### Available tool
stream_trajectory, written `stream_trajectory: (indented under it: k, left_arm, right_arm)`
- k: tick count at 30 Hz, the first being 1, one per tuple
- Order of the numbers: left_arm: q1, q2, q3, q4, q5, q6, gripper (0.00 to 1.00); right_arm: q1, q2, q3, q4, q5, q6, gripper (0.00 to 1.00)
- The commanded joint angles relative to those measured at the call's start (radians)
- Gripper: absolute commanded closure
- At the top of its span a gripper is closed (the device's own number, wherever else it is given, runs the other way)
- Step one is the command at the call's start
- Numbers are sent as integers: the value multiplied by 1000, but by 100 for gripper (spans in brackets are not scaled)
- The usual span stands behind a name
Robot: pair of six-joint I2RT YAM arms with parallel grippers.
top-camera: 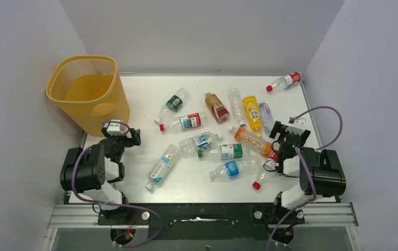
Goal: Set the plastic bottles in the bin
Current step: Pick up the plastic bottle at the center of the board.
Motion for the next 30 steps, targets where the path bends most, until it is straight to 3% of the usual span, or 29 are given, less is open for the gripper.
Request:
stream_trajectory:
  k: [1, 30]
  left_arm:
    - [6, 4, 0, 83, 16, 4, 10]
    - [35, 8, -32, 162, 75, -12, 10]
  right_arm:
    - [-6, -7, 18, 63, -4, 3, 2]
    - [-1, -65, 3, 46, -27, -21, 2]
